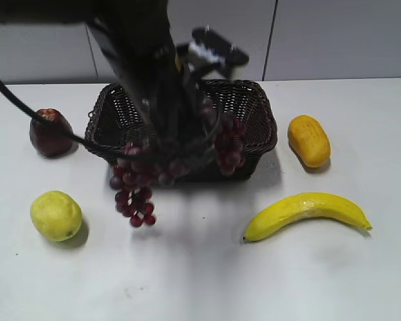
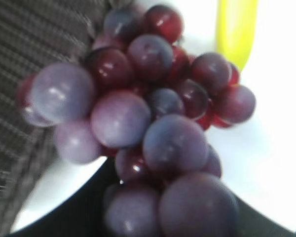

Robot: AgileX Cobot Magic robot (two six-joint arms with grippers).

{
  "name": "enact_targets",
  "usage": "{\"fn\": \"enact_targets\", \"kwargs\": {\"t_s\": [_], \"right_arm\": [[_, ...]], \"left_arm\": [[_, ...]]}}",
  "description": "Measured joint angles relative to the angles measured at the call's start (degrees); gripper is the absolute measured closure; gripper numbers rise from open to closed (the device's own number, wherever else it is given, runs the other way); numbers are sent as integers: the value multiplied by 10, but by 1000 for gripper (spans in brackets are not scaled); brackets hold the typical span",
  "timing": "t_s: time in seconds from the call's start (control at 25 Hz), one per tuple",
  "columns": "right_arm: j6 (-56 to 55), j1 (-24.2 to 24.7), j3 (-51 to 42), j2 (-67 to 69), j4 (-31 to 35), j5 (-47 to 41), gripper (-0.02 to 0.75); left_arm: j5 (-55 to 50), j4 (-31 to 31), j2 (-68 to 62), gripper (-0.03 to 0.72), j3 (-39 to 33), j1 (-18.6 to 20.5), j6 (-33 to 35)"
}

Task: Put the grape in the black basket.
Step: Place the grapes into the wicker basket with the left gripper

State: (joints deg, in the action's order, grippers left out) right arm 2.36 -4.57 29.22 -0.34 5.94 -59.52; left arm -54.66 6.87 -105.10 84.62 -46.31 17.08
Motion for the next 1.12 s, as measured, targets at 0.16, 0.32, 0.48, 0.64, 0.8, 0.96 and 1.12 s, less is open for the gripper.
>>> {"fn": "enact_targets", "kwargs": {"t_s": [0.16, 0.32, 0.48, 0.64, 0.8, 0.96, 1.12], "right_arm": [[0, 0, 0, 0, 0, 0, 153], [0, 0, 0, 0, 0, 0, 153], [0, 0, 0, 0, 0, 0, 153], [0, 0, 0, 0, 0, 0, 153], [0, 0, 0, 0, 0, 0, 153], [0, 0, 0, 0, 0, 0, 153], [0, 0, 0, 0, 0, 0, 153]], "left_arm": [[-19, -1, 37, 376, 101, 14, 0], [-10, -2, 40, 377, 198, 40, 0], [44, -3, 39, 379, 229, 71, 0], [58, -6, 18, 381, 230, 103, 0], [58, -7, -37, 383, 231, 118, 0], [58, -6, -101, 383, 231, 120, 0], [59, -2, -174, 386, 231, 120, 0]]}}
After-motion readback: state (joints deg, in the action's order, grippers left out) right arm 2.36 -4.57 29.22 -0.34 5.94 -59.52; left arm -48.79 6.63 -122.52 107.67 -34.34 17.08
